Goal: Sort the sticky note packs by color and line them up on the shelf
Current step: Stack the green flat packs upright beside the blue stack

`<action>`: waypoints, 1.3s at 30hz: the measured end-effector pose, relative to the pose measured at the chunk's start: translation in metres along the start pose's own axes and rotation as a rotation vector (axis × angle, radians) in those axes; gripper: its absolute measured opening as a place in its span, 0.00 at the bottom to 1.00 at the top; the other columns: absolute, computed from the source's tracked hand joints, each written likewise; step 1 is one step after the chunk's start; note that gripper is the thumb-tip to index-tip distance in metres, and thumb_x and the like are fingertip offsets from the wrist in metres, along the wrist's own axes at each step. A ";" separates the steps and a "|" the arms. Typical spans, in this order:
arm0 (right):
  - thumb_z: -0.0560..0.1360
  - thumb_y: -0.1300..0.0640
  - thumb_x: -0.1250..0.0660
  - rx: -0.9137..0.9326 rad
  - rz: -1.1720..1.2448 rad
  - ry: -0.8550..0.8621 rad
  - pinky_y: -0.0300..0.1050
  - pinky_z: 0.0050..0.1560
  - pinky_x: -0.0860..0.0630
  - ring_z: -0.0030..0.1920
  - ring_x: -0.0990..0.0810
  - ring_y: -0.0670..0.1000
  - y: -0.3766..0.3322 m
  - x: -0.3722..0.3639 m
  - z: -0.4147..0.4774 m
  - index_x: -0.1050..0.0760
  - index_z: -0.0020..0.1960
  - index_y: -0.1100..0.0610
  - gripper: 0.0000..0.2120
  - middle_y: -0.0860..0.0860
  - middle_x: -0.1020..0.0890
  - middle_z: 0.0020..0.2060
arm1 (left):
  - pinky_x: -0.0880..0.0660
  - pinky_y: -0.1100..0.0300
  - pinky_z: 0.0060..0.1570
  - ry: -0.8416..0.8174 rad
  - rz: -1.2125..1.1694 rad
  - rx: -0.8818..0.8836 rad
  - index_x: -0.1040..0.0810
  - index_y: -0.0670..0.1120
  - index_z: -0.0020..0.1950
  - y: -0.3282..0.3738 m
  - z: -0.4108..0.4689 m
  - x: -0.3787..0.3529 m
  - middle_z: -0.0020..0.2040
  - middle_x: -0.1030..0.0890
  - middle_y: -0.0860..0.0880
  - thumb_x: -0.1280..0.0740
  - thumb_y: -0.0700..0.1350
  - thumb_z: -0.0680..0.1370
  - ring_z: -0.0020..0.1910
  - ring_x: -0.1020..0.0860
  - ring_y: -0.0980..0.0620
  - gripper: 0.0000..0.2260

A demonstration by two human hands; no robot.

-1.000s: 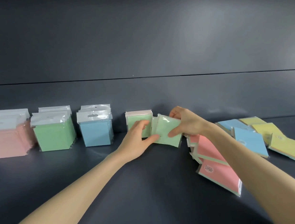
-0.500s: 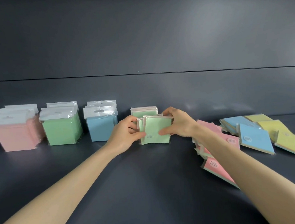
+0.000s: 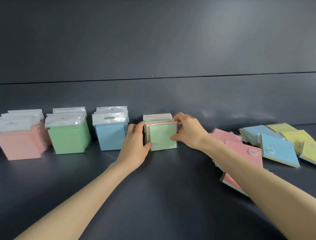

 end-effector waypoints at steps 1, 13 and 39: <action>0.68 0.60 0.27 0.006 -0.037 0.006 0.52 0.52 0.23 0.46 0.22 0.55 -0.001 -0.001 0.001 0.31 0.59 0.55 0.22 0.53 0.26 0.54 | 0.29 0.54 0.60 0.002 0.012 -0.001 0.39 0.46 0.73 0.000 0.001 0.000 0.64 0.33 0.47 0.32 0.38 0.75 0.60 0.27 0.47 0.29; 0.74 0.53 0.32 0.068 -0.342 -0.065 0.53 0.57 0.28 0.62 0.29 0.59 -0.013 0.004 0.007 0.45 0.75 0.49 0.34 0.54 0.33 0.67 | 0.29 0.46 0.63 -0.066 -0.064 0.019 0.46 0.49 0.75 -0.011 0.011 -0.009 0.67 0.29 0.47 0.33 0.38 0.76 0.64 0.28 0.46 0.32; 0.74 0.56 0.31 0.060 -0.442 -0.074 0.52 0.47 0.23 0.45 0.23 0.58 -0.016 0.001 0.008 0.40 0.71 0.57 0.30 0.51 0.23 0.39 | 0.36 0.51 0.68 -0.090 0.104 -0.114 0.44 0.49 0.76 -0.007 0.015 0.000 0.76 0.42 0.49 0.32 0.39 0.76 0.71 0.37 0.46 0.33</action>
Point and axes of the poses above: each hand's wrist, its own z-axis towards the middle knuckle, its own x-axis out of the back of the hand, y = z × x, the point moved 2 cm from there along z, towards the middle knuckle
